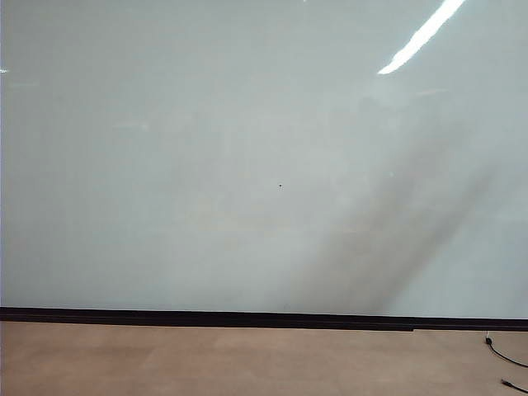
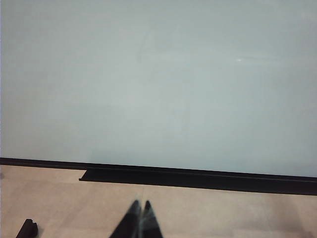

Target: Pick up the pen on the shelf to the right of the whiteboard and draw a cross mark.

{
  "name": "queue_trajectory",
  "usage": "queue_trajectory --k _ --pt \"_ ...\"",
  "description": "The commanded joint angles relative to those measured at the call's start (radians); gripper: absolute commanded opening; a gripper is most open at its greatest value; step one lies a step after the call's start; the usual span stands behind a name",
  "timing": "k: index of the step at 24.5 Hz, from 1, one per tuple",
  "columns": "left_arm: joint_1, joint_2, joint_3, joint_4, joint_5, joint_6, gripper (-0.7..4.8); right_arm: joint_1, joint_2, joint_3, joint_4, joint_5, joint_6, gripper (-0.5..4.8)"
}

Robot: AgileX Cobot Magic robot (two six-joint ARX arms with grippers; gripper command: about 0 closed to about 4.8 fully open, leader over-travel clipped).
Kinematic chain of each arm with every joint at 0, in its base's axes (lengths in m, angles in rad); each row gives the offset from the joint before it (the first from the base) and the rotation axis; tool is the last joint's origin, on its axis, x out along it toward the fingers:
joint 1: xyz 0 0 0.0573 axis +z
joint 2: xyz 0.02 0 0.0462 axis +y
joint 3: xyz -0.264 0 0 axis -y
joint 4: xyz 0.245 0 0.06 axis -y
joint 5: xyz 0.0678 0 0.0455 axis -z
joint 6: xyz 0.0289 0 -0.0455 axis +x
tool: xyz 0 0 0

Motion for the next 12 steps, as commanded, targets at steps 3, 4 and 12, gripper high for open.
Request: queue_trajectory --k 3,4,12 --pt "0.000 0.000 0.003 0.005 0.004 0.004 -0.04 -0.170 0.301 0.013 0.378 -0.253 0.070 2.70" --pt "0.000 0.000 0.003 0.005 0.003 0.004 -0.05 -0.187 0.336 0.023 0.399 -0.271 0.070 2.82" --pt "0.000 0.000 0.003 0.005 0.003 0.004 -0.04 -0.296 0.619 0.124 0.589 -0.385 0.074 3.12"
